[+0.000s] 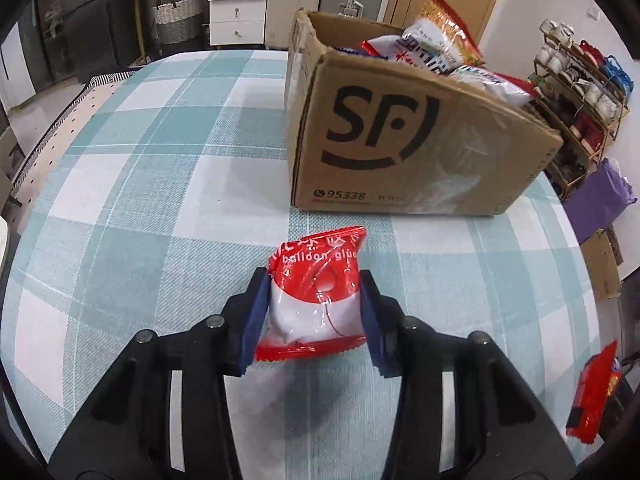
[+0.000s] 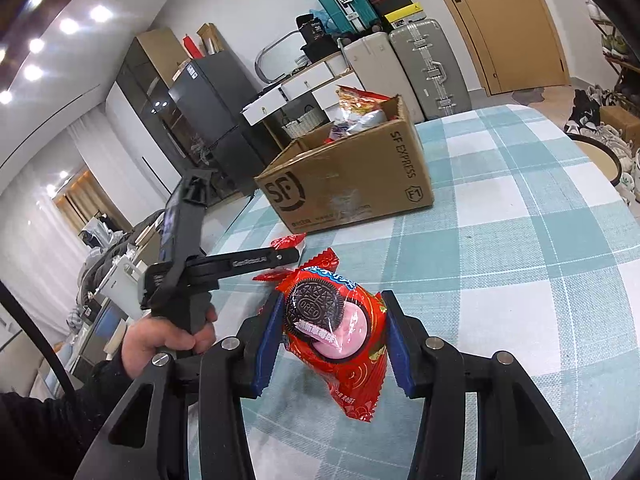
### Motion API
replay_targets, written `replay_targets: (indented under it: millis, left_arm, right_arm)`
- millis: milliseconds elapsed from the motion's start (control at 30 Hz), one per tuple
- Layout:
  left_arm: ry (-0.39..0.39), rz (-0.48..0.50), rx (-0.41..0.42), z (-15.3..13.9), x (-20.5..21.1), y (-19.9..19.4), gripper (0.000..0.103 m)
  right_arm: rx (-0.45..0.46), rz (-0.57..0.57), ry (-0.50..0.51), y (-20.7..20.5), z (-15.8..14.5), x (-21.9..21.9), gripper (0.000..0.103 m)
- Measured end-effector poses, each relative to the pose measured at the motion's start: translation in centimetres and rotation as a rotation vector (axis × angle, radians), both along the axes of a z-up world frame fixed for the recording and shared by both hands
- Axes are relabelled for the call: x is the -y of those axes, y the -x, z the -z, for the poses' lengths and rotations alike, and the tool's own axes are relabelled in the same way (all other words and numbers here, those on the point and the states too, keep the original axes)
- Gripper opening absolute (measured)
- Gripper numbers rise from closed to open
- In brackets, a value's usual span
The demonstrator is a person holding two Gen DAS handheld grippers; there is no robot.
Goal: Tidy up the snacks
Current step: 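Lift both packs and carry them over the cardboard box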
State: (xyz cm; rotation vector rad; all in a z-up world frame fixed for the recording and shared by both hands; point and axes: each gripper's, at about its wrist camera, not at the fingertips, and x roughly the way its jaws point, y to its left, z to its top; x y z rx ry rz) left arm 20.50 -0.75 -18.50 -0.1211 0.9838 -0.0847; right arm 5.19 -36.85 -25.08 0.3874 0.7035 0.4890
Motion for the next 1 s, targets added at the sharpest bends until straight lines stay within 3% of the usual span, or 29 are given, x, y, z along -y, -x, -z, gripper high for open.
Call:
replay_targets:
  millis: [133, 633, 1000]
  left_arm:
    - [-0.034, 0.024, 0.064, -1.8, -0.1, 2.4, 0.041]
    - [-0.048, 0.036, 0.204, -6.9, -2.0, 10.1, 0.041]
    - [-0.019, 0.057, 0.283, -10.7, -2.6, 14.1, 0.041]
  right_arm:
    - [0.006, -0.012, 0.008, 0.4, -0.6, -0.9, 0.048]
    - [0.093, -0.026, 0.024, 3.1, -4.2, -3.3, 0.048]
    - [0.163, -0.051, 0.022, 4.3, -7.0, -4.1, 0.048]
